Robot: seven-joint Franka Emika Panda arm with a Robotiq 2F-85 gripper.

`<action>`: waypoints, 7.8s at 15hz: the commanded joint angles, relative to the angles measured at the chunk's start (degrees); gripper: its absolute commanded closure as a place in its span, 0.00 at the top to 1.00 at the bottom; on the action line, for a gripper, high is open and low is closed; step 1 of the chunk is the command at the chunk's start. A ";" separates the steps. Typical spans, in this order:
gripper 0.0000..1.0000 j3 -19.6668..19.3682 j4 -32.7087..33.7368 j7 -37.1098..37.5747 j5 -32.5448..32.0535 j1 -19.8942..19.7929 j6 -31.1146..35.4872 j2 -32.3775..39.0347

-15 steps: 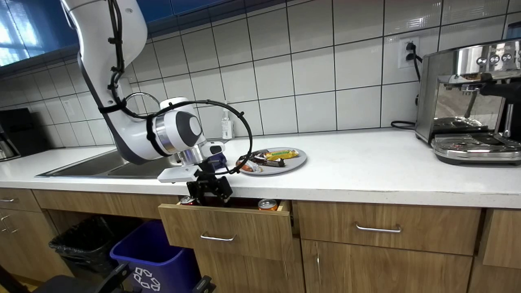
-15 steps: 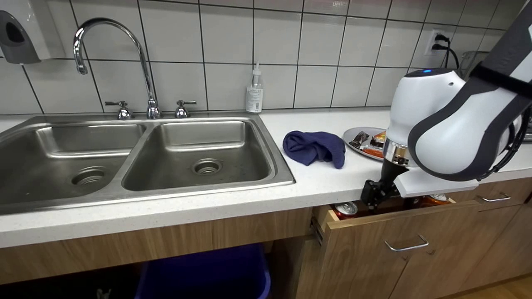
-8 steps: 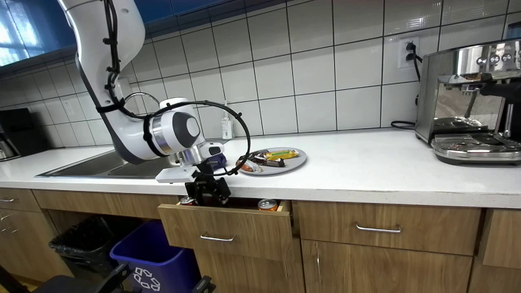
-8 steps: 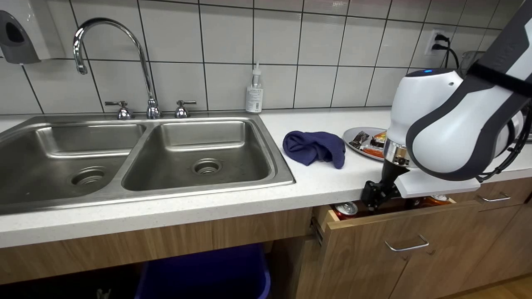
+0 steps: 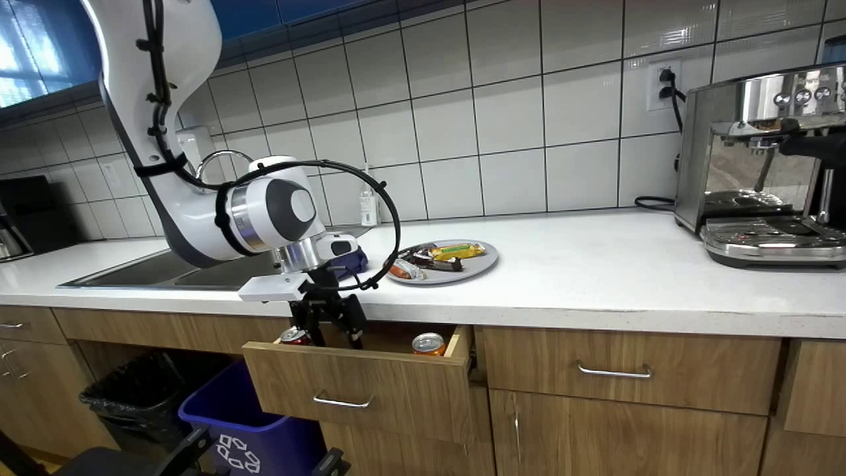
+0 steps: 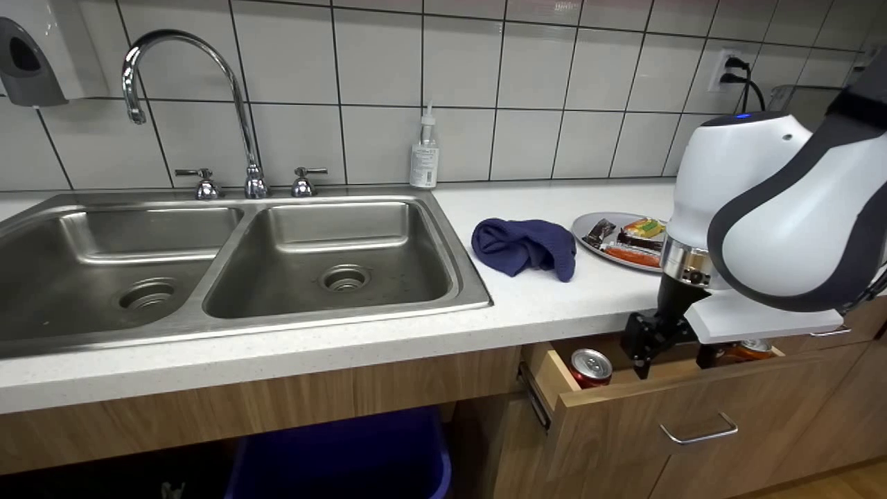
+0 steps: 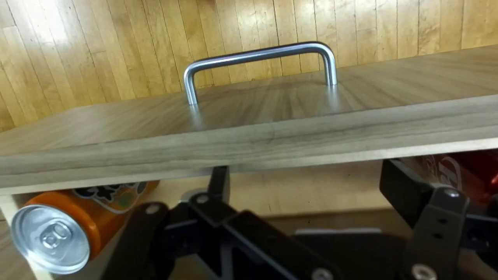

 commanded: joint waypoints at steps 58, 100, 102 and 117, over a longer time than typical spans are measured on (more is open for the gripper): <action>1.00 3.18 27.49 -37.40 -2.91 -20.02 -31.10 -7.05; 1.00 5.98 35.53 -46.11 -6.04 -18.46 -21.43 6.38; 1.00 6.16 36.94 -46.12 -5.82 -18.51 -21.61 7.61; 1.00 6.21 42.01 -45.92 -5.83 -18.48 -23.51 12.45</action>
